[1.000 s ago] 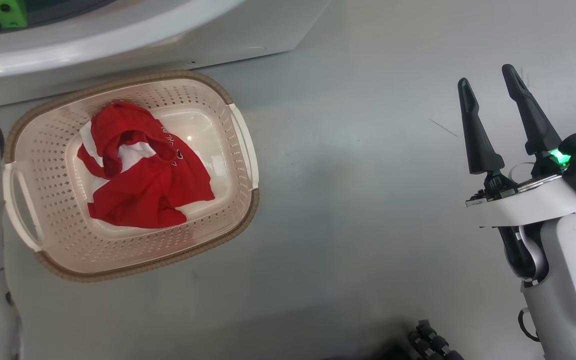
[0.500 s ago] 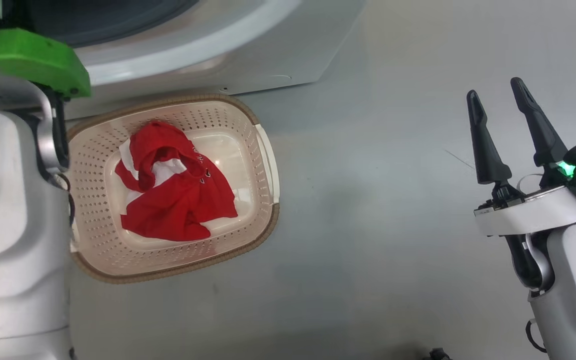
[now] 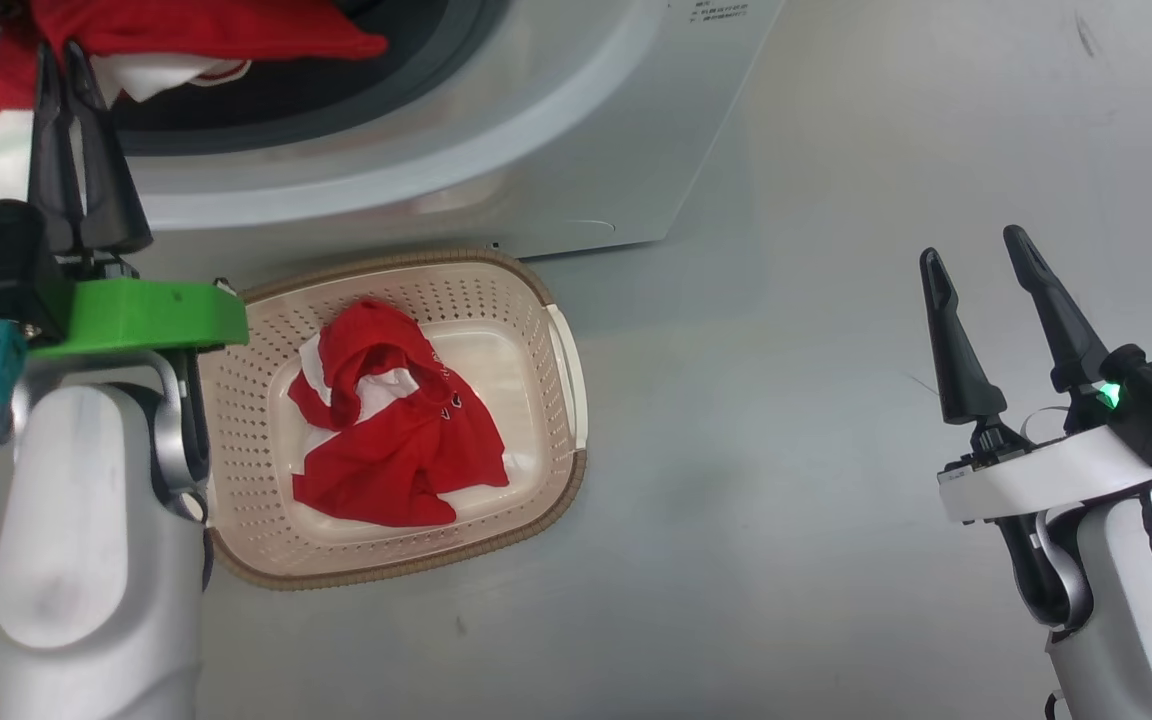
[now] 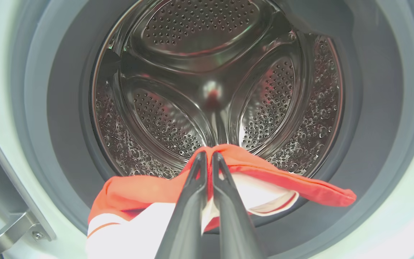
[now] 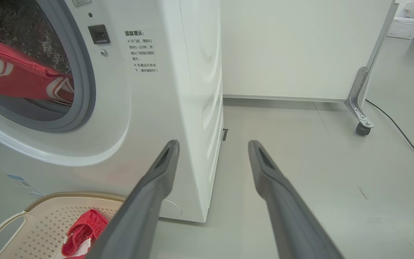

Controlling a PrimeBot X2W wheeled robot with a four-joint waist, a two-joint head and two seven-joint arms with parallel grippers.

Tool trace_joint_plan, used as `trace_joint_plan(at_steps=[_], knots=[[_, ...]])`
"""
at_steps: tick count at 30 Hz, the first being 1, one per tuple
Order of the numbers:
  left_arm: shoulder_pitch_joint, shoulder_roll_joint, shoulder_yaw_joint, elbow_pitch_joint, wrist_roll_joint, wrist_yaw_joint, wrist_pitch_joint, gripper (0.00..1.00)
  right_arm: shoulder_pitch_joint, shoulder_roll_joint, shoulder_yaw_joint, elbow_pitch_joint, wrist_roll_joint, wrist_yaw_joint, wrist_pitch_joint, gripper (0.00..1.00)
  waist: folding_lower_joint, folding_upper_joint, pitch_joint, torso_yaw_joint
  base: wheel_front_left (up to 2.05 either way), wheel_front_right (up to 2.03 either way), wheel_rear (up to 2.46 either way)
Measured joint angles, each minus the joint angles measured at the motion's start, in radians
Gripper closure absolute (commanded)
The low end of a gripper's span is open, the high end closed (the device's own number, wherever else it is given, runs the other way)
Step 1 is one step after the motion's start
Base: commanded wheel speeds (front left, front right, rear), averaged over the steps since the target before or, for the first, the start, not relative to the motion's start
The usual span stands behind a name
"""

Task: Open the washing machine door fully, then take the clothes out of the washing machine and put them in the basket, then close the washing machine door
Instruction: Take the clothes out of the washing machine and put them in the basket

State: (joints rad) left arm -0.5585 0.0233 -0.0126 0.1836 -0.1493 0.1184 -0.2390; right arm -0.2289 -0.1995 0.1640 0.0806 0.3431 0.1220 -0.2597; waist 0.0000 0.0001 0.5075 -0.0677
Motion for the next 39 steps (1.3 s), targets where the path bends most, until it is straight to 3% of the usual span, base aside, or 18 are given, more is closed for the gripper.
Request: trace_joint_plan(at_steps=[14, 24, 39], knots=[[0.152, 0.001, -0.100, -0.160, -0.012, 0.000, -0.010, 1.00, 0.081, 0.011, 0.001, 0.017, -0.038, 0.000, 0.000, 0.00, 0.0000, 0.0000, -0.138, 0.033, 0.00, 0.00, 0.00], [0.239, 0.004, -0.160, -0.297, -0.091, 0.000, -0.013, 1.00, 0.116, 0.015, 0.011, 0.012, -0.048, 0.000, 0.000, 0.00, 0.0000, 0.0000, -0.195, 0.071, 0.00, 0.00, 0.00], [0.386, 0.011, -0.293, -0.147, -0.186, 0.000, -0.007, 1.00, 0.117, 0.019, 0.019, -0.008, -0.055, 0.000, 0.000, 0.00, 0.0000, 0.0000, -0.182, 0.074, 0.00, 0.00, 0.00]])
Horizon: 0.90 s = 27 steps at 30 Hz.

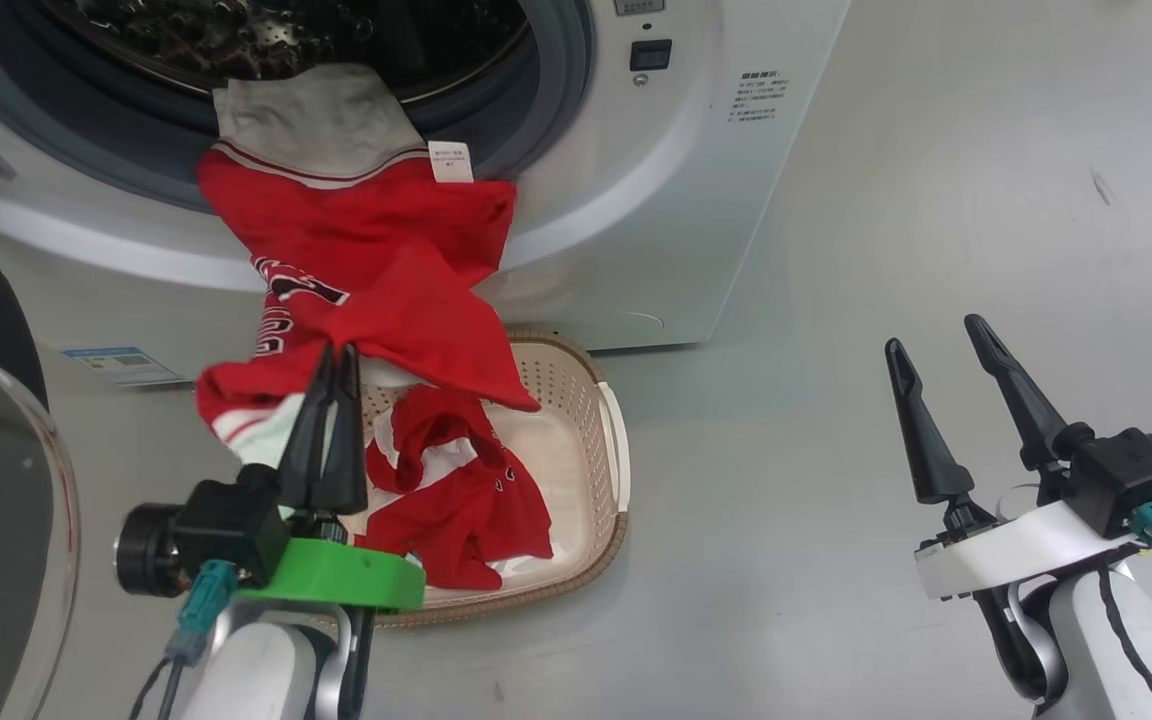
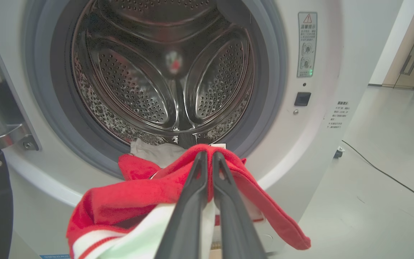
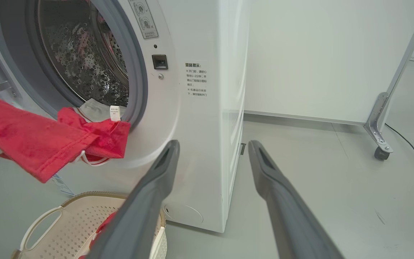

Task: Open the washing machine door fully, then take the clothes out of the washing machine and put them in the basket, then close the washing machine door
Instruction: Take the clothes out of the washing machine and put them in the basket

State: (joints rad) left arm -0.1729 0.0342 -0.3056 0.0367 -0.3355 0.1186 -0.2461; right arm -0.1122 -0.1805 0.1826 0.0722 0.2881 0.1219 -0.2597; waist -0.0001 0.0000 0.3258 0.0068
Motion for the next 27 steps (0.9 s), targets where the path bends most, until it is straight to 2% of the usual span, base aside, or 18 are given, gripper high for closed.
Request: trace_joint_plan(at_steps=[14, 27], knots=[[-0.018, 0.003, -0.039, 0.224, -0.065, 0.000, 0.044, 1.00, -0.023, 0.004, 0.011, -0.032, -0.001, 0.000, 0.000, 0.00, 0.0000, 0.0000, 0.084, -0.037, 0.00, 0.00, 0.00], [-0.235, 0.002, -0.014, 0.476, -0.077, 0.000, 0.082, 1.00, -0.101, -0.001, 0.012, -0.069, 0.020, 0.000, 0.000, 0.00, 0.0000, 0.0000, 0.223, -0.089, 0.00, 0.00, 0.00]])
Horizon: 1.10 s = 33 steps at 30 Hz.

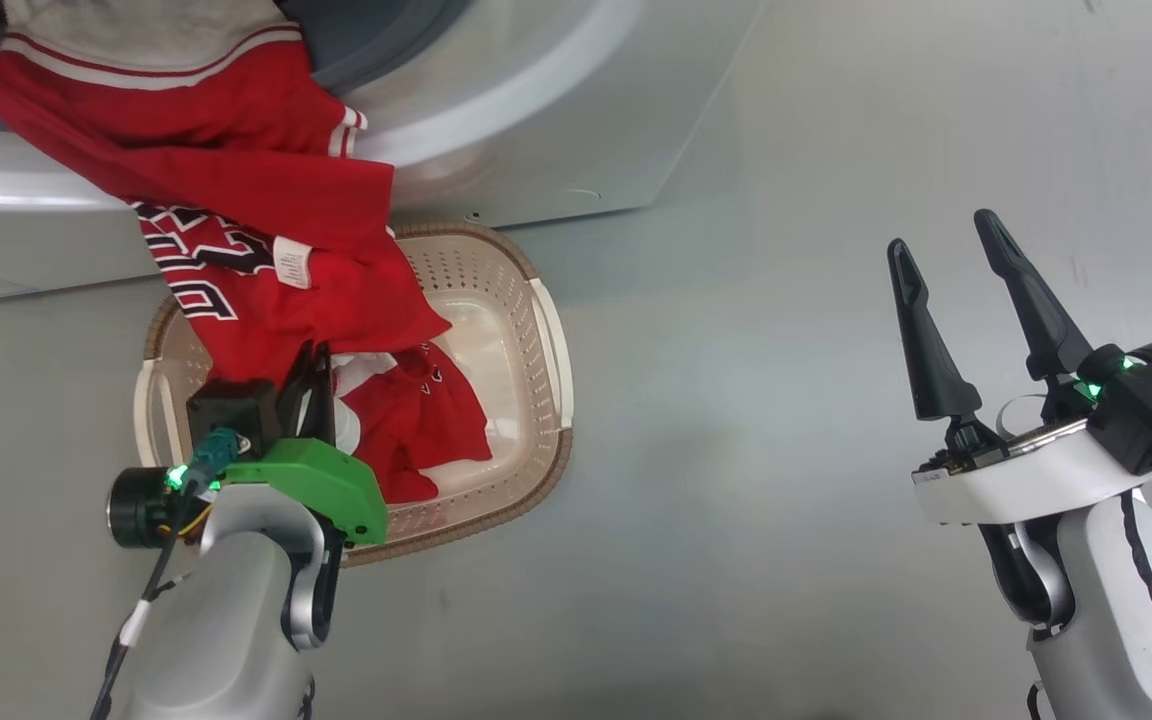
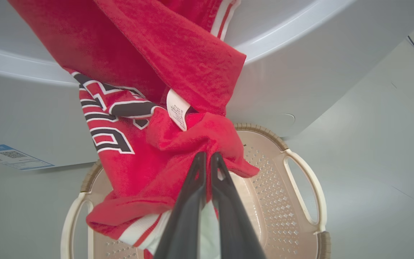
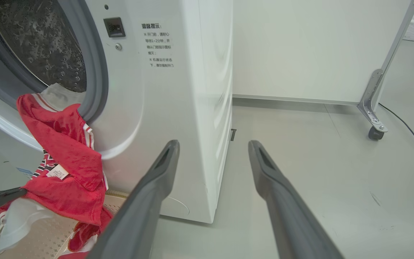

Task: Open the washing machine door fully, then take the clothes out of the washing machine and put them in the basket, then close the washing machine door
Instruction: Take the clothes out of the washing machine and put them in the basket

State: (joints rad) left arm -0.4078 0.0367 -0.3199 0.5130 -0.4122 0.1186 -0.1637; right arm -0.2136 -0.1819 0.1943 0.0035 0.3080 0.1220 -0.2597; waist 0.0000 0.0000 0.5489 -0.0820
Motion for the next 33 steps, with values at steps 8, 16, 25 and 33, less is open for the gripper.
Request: trace_joint_plan(at_steps=[8, 16, 25, 33], knots=[[-0.111, -0.003, 0.074, 0.150, -0.028, 0.000, 0.006, 1.00, -0.052, -0.002, 0.012, -0.014, 0.018, 0.000, 0.000, 0.00, 0.0000, 0.0000, 0.088, -0.041, 0.00, 0.00, 0.00], [-0.213, -0.005, 0.117, 0.283, -0.041, 0.000, 0.008, 1.00, -0.101, -0.007, 0.013, -0.017, 0.038, 0.000, 0.000, 0.00, 0.0000, 0.0000, 0.167, -0.084, 0.00, 0.00, 0.00], [-0.265, -0.007, 0.128, 0.403, -0.069, 0.000, -0.025, 0.34, -0.116, -0.007, 0.012, 0.003, 0.049, 0.000, 0.000, 0.00, 0.0000, 0.0000, 0.193, -0.108, 0.00, 0.00, 0.00], [-0.270, -0.008, 0.128, 0.458, -0.092, 0.000, -0.067, 0.00, -0.120, -0.007, 0.011, 0.023, 0.050, 0.000, 0.000, 0.00, 0.0000, 0.0000, 0.158, -0.097, 0.00, 0.00, 0.00]])
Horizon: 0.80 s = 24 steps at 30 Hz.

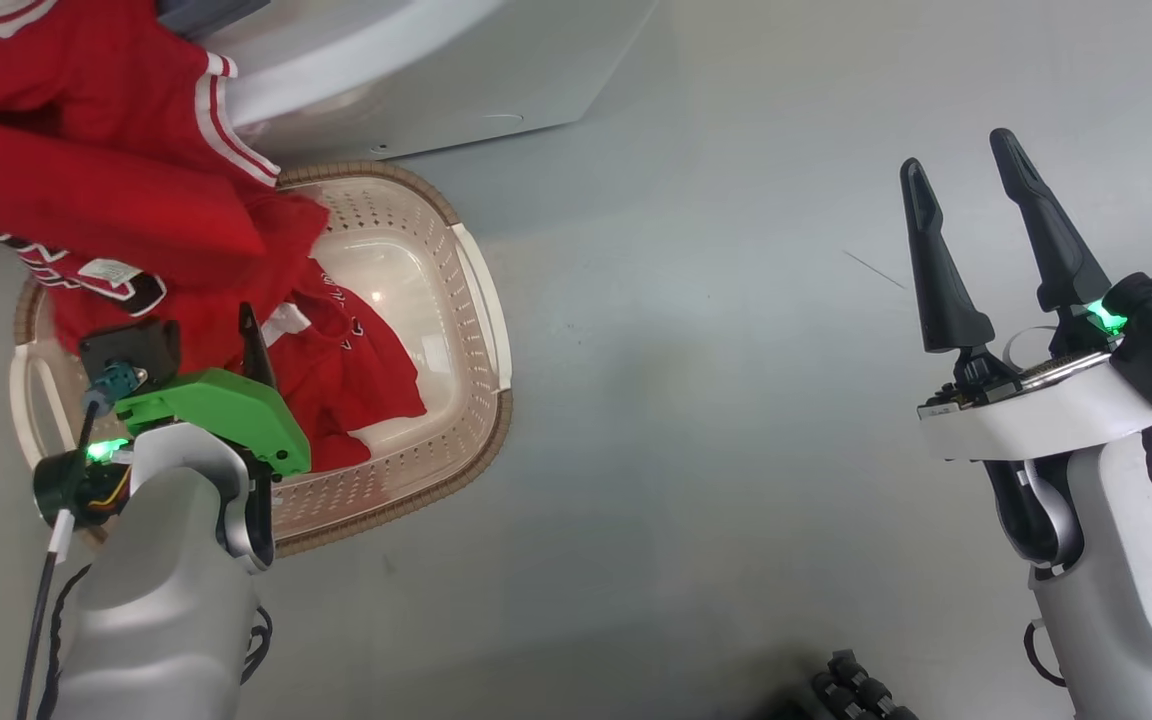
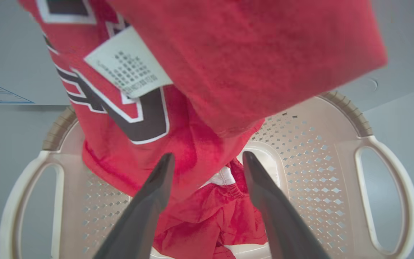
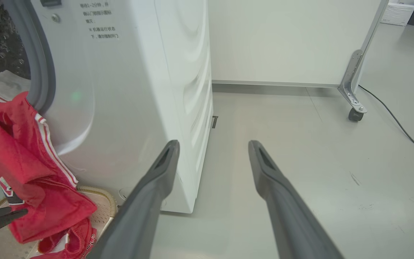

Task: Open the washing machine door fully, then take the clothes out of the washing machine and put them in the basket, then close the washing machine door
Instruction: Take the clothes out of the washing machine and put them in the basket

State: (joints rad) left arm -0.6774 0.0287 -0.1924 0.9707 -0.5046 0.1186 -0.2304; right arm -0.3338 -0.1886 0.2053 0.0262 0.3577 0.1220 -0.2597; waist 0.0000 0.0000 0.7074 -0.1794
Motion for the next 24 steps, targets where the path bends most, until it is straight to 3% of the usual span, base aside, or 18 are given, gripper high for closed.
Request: trace_joint_plan(at_steps=[12, 24], knots=[[0.027, -0.002, -0.033, -0.058, -0.042, 0.000, -0.022, 0.00, 0.008, -0.005, -0.016, 0.031, -0.004, 0.000, 0.000, 0.00, 0.0000, 0.0000, -0.080, 0.033, 0.00, 0.00, 0.00], [0.101, -0.003, -0.003, -0.330, 0.050, 0.000, -0.022, 0.00, 0.064, -0.013, -0.052, 0.053, -0.026, 0.000, 0.000, 0.00, 0.0000, 0.0000, -0.169, 0.097, 0.00, 0.00, 0.00]])
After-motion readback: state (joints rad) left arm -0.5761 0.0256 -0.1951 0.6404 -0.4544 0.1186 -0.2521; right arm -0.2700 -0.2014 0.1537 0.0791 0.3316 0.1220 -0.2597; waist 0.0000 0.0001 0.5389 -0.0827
